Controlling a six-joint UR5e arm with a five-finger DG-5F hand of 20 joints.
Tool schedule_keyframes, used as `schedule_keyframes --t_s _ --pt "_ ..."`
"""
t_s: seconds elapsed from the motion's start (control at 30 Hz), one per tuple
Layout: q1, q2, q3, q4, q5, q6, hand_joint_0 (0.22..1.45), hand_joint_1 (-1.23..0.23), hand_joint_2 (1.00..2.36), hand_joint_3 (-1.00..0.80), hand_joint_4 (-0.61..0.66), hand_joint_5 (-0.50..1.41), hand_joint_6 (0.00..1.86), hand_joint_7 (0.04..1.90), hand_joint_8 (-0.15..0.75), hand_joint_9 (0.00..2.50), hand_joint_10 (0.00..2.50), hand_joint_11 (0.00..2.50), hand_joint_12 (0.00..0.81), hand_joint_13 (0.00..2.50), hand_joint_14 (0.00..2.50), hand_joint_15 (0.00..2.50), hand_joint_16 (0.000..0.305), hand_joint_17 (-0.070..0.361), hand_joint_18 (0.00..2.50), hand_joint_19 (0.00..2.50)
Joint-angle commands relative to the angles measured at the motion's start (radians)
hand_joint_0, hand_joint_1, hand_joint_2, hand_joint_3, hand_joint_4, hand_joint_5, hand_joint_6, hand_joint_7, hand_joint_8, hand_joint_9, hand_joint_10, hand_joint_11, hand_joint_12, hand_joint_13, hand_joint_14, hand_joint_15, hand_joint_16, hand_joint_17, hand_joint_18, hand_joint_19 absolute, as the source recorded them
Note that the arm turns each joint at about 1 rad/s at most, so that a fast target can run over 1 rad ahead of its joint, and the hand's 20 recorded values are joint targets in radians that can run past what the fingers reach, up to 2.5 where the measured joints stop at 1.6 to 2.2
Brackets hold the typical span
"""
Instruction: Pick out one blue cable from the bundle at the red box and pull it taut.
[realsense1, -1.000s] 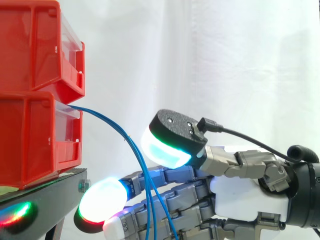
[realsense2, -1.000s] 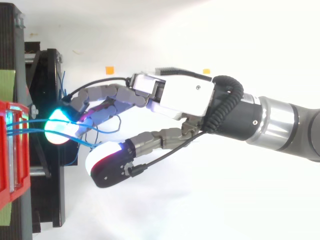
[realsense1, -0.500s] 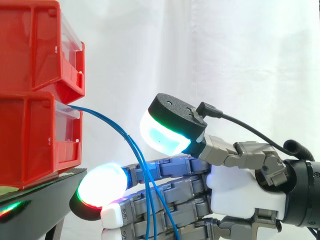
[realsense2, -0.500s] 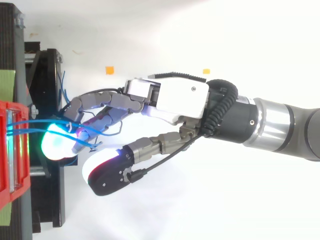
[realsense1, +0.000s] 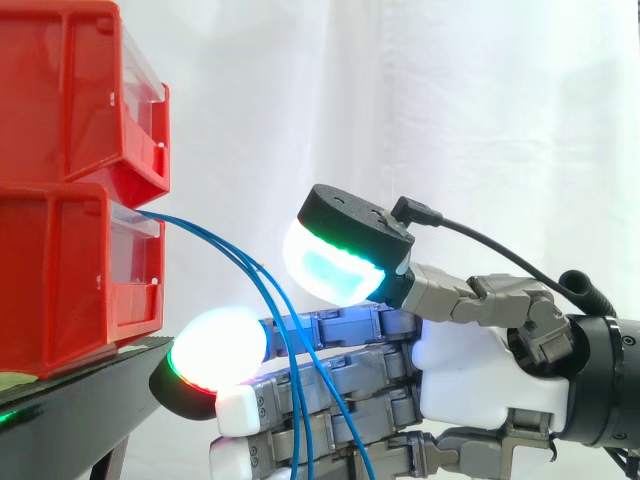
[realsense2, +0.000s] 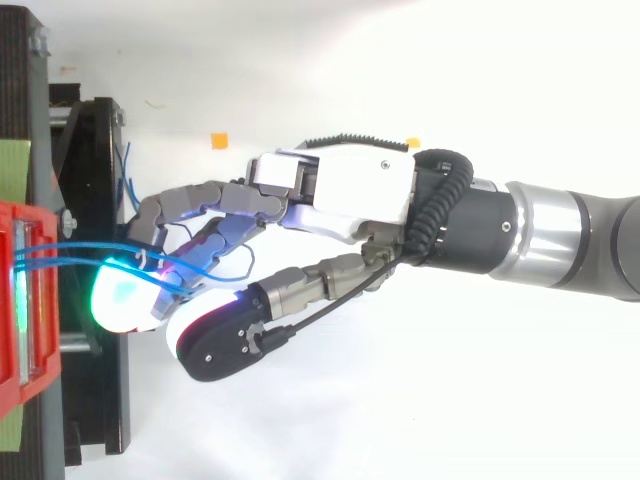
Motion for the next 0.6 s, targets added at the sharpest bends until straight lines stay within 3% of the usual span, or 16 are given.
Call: schedule_keyframes --t_s 0.0,0.23,0.57 --pt "-0.007 0.000 0.000 0.000 -0.015 0.011 0.61 -0.60 1.01 -0.34 0.11 -0.13 0.50 1.15 0.220 0.76 0.01 0.26 0.324 0.72 0.02 0.40 0.043 0.097 0.53 0.58" --pt "-0.019 0.000 0.011 -0.005 -0.035 0.041 0.61 -0.60 1.02 -0.33 0.10 -0.13 0.50 1.18 0.222 0.77 0.01 0.28 0.322 0.73 0.01 0.40 0.043 0.097 0.53 0.59" --pt "-0.037 0.000 0.022 0.000 -0.076 0.058 0.62 -0.58 1.02 -0.30 0.08 -0.14 0.56 1.08 0.221 0.79 0.01 0.31 0.323 0.76 0.02 0.42 0.043 0.098 0.55 0.60"
